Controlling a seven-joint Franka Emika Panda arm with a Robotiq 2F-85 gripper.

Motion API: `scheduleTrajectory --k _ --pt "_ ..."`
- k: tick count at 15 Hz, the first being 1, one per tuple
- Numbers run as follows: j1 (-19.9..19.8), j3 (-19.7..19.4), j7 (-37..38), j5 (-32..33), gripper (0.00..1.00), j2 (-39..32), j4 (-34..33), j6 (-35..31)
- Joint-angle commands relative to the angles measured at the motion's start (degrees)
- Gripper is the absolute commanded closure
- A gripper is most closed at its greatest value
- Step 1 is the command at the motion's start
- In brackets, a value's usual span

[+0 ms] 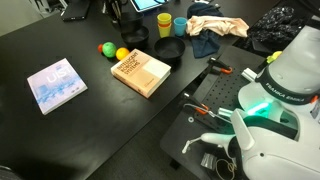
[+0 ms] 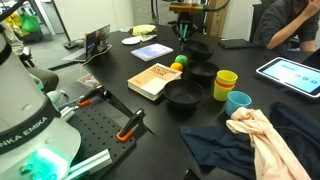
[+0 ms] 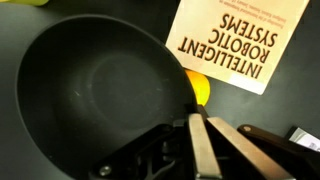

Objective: Take the orange and green objects out the black bowl and unstack the black bowls

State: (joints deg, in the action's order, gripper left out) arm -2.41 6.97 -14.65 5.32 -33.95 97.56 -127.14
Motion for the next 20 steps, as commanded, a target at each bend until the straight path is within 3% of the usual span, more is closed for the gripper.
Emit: scheduleTrajectory --k 1,5,9,20 --pt "2.54 -0.32 2.75 -1.30 0.99 8.26 7.03 1.28" --pt "7.18 -0.57 8.74 1.56 0.99 13.62 13.51 -1.26" --pt "10.09 0.38 13.48 0.07 0.99 15.77 18.63 -1.49" --pt "15.70 -3.27 28.16 7.44 0.99 10.37 29.13 -20.43"
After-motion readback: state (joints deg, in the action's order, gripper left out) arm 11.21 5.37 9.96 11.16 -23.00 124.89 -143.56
